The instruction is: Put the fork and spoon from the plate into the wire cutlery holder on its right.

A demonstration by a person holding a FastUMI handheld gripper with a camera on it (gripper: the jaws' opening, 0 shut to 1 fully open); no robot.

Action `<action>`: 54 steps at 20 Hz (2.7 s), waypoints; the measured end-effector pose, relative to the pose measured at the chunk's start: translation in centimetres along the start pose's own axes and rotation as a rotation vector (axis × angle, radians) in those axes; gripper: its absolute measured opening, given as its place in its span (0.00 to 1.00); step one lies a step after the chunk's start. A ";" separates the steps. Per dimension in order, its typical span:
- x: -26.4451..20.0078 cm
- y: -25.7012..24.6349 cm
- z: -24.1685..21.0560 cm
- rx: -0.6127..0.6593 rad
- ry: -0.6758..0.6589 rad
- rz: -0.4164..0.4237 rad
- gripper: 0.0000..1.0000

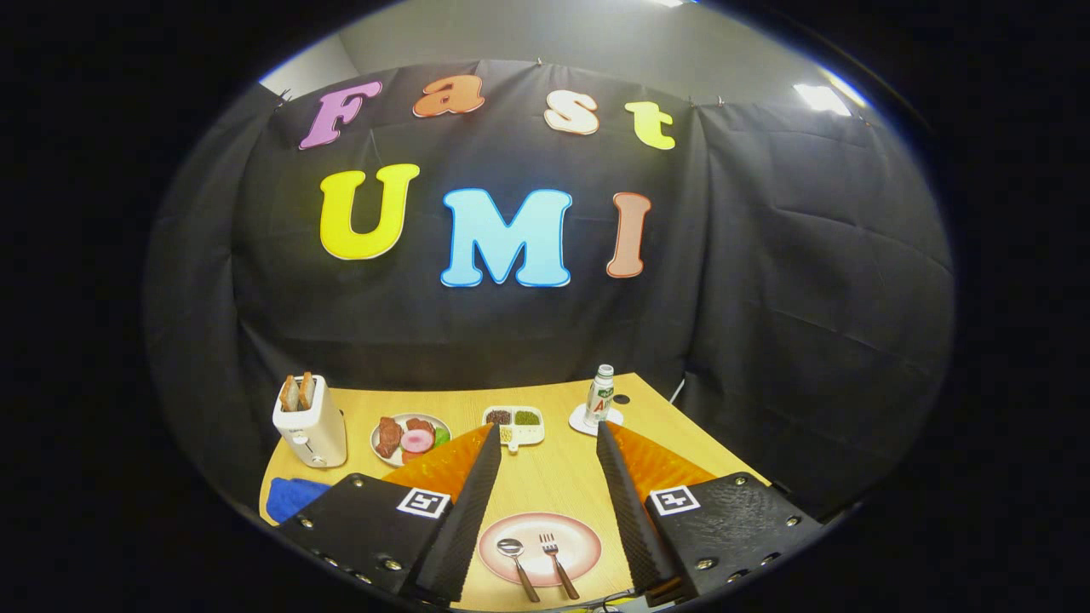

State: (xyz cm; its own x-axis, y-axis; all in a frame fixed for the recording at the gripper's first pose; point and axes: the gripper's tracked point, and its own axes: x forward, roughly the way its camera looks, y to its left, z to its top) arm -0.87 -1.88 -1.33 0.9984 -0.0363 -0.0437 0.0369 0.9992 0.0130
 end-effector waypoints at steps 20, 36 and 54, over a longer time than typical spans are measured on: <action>2.7 -3.4 -22.1 -0.098 0.710 -0.049 0.69; 5.6 -1.6 -34.7 -0.154 1.038 0.066 0.66; 6.5 0.4 -35.4 -0.153 1.060 0.089 0.08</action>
State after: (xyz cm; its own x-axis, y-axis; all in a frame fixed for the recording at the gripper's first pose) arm 4.10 -1.25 -36.99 0.4484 -0.0058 -0.8938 -0.1135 0.9915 -0.0634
